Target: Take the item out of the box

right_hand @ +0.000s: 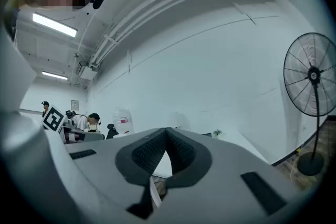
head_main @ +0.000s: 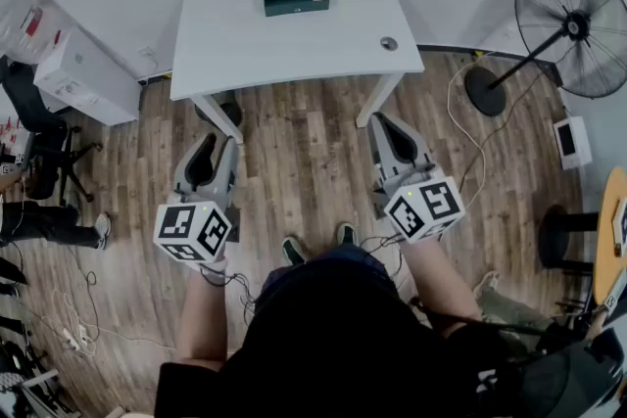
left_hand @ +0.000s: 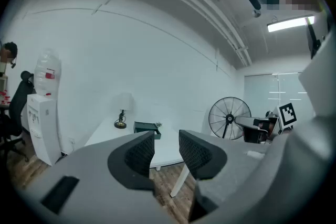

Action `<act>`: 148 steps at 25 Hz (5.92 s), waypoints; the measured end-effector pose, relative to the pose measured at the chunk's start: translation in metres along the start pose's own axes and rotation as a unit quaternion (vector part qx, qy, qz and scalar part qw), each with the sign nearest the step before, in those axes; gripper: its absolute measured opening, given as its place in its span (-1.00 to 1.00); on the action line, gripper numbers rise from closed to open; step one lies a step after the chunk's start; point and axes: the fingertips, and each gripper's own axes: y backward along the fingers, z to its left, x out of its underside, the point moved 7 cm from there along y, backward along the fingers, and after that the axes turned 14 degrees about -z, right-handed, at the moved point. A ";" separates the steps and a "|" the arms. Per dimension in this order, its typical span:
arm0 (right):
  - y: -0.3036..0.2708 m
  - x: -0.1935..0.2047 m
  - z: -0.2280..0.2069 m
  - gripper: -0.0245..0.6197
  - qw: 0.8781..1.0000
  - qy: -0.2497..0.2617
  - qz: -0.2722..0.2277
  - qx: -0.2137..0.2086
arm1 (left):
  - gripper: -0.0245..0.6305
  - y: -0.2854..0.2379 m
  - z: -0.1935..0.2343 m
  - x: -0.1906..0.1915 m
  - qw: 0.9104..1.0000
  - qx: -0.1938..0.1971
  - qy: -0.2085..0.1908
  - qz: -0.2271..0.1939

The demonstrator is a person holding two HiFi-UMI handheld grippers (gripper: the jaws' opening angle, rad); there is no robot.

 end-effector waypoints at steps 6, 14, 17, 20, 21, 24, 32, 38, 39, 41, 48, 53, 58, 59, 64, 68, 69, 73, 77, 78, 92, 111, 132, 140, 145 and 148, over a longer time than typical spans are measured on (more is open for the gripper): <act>0.028 -0.030 0.014 -0.91 1.000 0.008 -0.007 -0.015 | -0.50 0.023 -0.035 -0.022 1.000 0.003 -0.010 -0.005; 0.026 -0.040 -0.007 -0.90 0.998 0.019 -0.007 0.061 | -0.50 0.021 -0.026 -0.041 0.999 -0.007 -0.017 -0.036; 0.021 -0.037 0.003 -0.59 0.997 0.035 0.000 0.075 | -0.50 0.025 -0.011 -0.045 0.999 0.008 -0.024 -0.039; 0.013 -0.035 0.016 -0.45 0.996 0.046 0.001 0.082 | -0.41 0.023 0.004 -0.042 0.998 0.030 -0.029 -0.038; 0.010 -0.034 0.020 -0.43 0.995 0.048 0.000 0.083 | -0.38 0.021 0.009 -0.039 0.998 0.036 -0.026 -0.036; 0.010 -0.031 0.028 -0.44 0.994 0.053 0.002 0.091 | -0.36 0.016 0.019 -0.025 0.998 0.050 -0.010 -0.023; -0.029 -0.007 -0.010 -0.53 0.995 0.026 0.009 0.100 | -0.36 -0.028 0.040 -0.005 0.999 0.040 0.000 0.007; -0.087 0.029 -0.072 -0.54 0.995 -0.010 0.021 0.095 | -0.36 -0.092 0.053 -0.007 0.999 0.005 -0.029 0.013; -0.098 0.032 -0.084 -0.54 0.995 -0.013 0.022 0.092 | -0.36 -0.105 0.053 -0.007 0.999 0.000 -0.032 0.014; -0.121 0.037 -0.105 -0.54 0.996 -0.018 0.022 0.085 | -0.36 -0.132 0.053 -0.006 0.999 -0.006 -0.035 0.015; -0.176 0.043 -0.163 -0.55 0.997 -0.035 0.027 0.065 | -0.36 -0.203 0.047 0.002 0.999 -0.023 -0.022 0.024; -0.198 0.047 -0.190 -0.56 0.996 -0.055 0.022 0.068 | -0.36 -0.234 0.046 0.006 0.998 -0.028 -0.032 0.040; -0.221 0.063 -0.199 -0.59 0.994 -0.067 0.035 0.075 | -0.36 -0.259 0.061 0.014 0.998 -0.024 -0.031 0.053; -0.226 0.066 -0.199 -0.60 0.994 -0.067 0.037 0.077 | -0.36 -0.264 0.066 0.016 0.998 -0.021 -0.030 0.056; -0.260 0.076 -0.197 -0.63 0.994 -0.052 0.036 0.094 | -0.36 -0.297 0.106 0.023 0.998 0.001 -0.014 0.057; -0.298 0.084 -0.194 -0.65 0.991 -0.032 0.028 0.124 | -0.36 -0.341 0.152 0.026 0.998 0.033 0.005 0.053; -0.311 0.087 -0.193 -0.65 0.990 -0.025 0.027 0.133 | -0.36 -0.352 0.165 0.025 0.998 0.042 0.010 0.051; -0.355 0.102 -0.183 -0.62 0.984 0.007 0.038 0.171 | -0.36 -0.393 0.216 0.024 0.995 0.082 0.030 0.051; -0.391 0.123 -0.173 -0.62 0.977 0.011 0.066 0.203 | -0.36 -0.422 0.261 0.034 0.990 0.111 0.047 0.069; -0.398 0.129 -0.173 -0.62 0.975 0.009 0.073 0.209 | -0.36 -0.428 0.270 0.037 0.989 0.116 0.052 0.072; -0.482 0.227 -0.245 -0.61 0.955 0.023 0.209 0.210 | -0.36 -0.489 0.321 0.065 0.987 0.099 0.050 0.120; -0.556 0.396 -0.347 -0.38 0.862 0.050 0.484 0.140 | -0.37 -0.561 0.329 0.110 0.980 0.049 0.060 0.182; -0.579 0.460 -0.344 -0.31 0.739 0.262 0.612 0.098 | -0.38 -0.567 0.332 0.121 0.974 0.074 0.093 0.195; -0.574 0.439 -0.331 -0.51 0.777 0.237 0.577 0.080 | -0.38 -0.549 0.336 0.114 0.974 0.069 0.093 0.195; -0.575 0.407 -0.317 -0.53 0.815 0.206 0.535 0.084 | -0.38 -0.544 0.329 0.110 0.975 0.076 0.090 0.189; -0.565 0.390 -0.311 -0.54 0.829 0.188 0.520 0.088 | -0.38 -0.540 0.322 0.103 0.976 0.082 0.085 0.184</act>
